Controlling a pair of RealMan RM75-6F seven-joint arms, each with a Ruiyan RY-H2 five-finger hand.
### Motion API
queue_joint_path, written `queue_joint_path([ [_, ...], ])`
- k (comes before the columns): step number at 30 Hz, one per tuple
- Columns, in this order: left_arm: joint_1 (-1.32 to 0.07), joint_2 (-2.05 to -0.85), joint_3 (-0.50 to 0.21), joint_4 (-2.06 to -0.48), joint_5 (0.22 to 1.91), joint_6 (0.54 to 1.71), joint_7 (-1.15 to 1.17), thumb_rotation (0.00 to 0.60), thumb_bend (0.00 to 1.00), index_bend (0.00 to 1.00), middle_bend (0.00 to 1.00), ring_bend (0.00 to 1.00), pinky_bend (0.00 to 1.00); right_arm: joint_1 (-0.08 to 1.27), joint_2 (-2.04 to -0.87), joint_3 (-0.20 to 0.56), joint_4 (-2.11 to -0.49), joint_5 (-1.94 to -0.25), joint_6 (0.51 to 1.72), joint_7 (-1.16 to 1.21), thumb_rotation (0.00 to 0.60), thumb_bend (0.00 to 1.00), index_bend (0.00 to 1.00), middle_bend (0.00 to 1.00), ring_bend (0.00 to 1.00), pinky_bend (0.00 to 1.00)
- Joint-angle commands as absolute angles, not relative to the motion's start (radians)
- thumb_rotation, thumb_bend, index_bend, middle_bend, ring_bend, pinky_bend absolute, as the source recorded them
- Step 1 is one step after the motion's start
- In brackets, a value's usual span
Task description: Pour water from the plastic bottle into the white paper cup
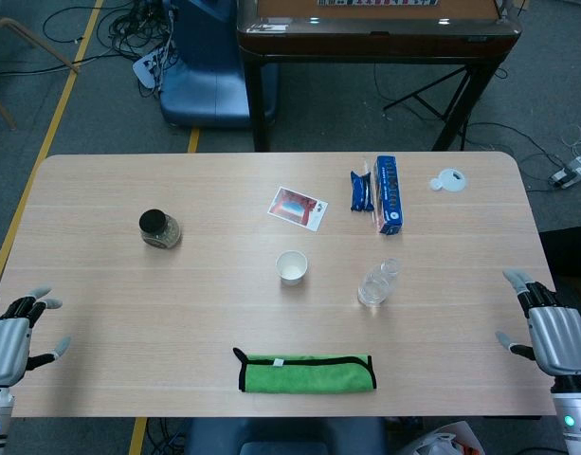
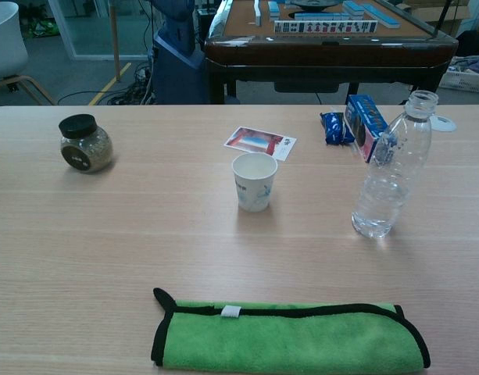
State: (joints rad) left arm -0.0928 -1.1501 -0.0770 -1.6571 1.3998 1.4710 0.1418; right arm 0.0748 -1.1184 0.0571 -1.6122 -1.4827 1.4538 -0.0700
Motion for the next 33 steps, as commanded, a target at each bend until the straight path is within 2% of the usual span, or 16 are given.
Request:
queue_joint_path([
  [1,-0.087,-1.147,-0.077,-1.659,1.399,1.479,0.137,0.6,0.17,0.35,0.2,0.24,0.51,0.082,-1.121,0.058,-1.611,-1.484,1.446,-0.073,0.6,0.01,0.12,0.16,0.19,0.32],
  [33,-0.103,-1.153,-0.074,-1.662,1.399,1.452,0.132,0.6,0.17,0.35,0.2,0.24,0.51,0.115,-1.162,0.079,-1.543,-1.472,1.402,0.089,0.6,0.01,0.12,0.18,0.19,0.32],
])
